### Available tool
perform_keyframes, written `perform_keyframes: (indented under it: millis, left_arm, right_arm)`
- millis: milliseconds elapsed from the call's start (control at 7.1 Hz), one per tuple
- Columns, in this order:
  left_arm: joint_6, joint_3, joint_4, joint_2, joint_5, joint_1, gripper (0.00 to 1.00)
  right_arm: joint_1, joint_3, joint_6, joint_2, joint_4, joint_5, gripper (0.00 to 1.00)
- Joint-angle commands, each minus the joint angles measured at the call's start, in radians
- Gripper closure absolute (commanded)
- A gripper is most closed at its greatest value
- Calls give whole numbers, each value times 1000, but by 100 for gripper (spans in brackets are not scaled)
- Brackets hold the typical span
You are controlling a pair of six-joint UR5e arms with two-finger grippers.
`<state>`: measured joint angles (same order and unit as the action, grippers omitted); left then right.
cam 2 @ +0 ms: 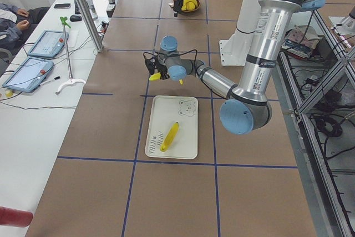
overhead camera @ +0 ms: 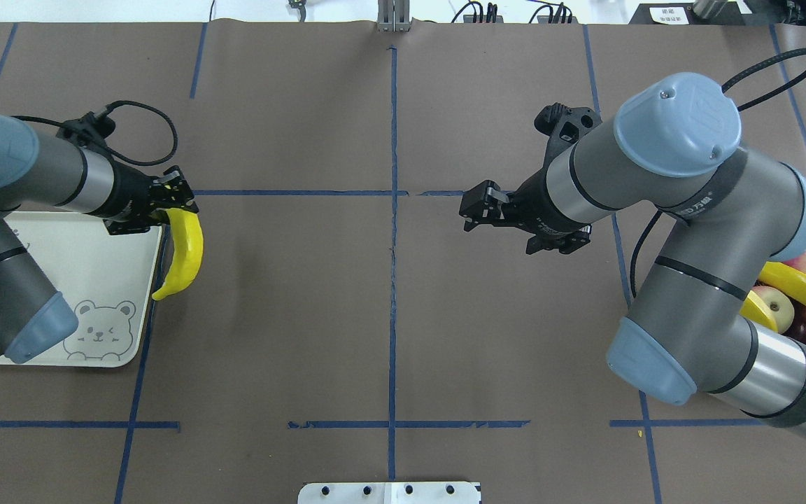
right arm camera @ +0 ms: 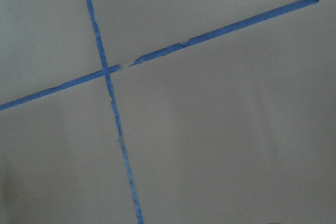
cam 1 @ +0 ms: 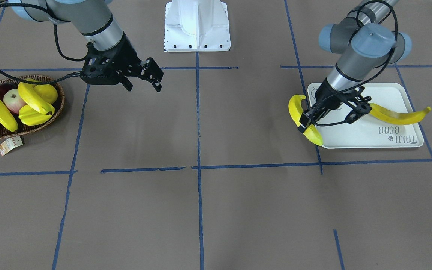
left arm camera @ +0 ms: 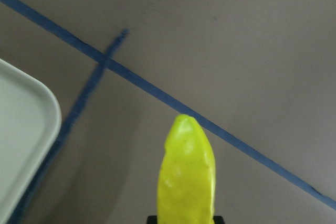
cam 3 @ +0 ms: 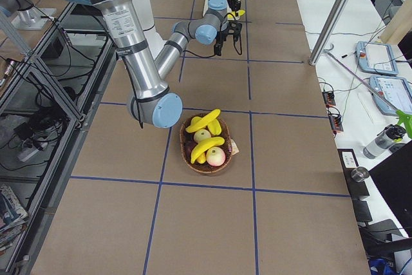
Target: Transfer all bananas from basket to plate
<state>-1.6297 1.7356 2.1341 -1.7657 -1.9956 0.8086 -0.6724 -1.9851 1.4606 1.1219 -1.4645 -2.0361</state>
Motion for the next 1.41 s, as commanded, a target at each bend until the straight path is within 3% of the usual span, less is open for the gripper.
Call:
perform_keyframes:
  millis: [0, 141, 282, 422, 563, 845, 985, 1267]
  left_arm:
    - [97, -24, -11, 98, 49, 21, 100]
    - [97, -28, -11, 121, 48, 18, 100]
    - [99, -34, -10, 132, 49, 8, 93]
    - [100, -34, -10, 129, 48, -2, 57]
    - [150, -25, -8, 135, 51, -9, 1]
    - [241, 27, -11, 135, 9, 1, 1]
    - [287, 57, -13, 132, -87, 20, 1]
    - [294, 137, -45, 117, -167, 35, 1]
  right_arm:
    - [-22, 0, -32, 22, 0, -13, 0]
    - [-23, 0, -39, 22, -4, -13, 0]
    - [-23, 0, -39, 22, -4, -12, 0]
    - [-23, 2, -39, 22, -4, -12, 0]
    - [-23, 2, -39, 24, -7, -12, 0]
    - [-24, -4, -39, 38, -10, -16, 0]
    - [-32, -23, -40, 67, -10, -27, 0]
    - [-58, -95, -122, 219, -10, -36, 0]
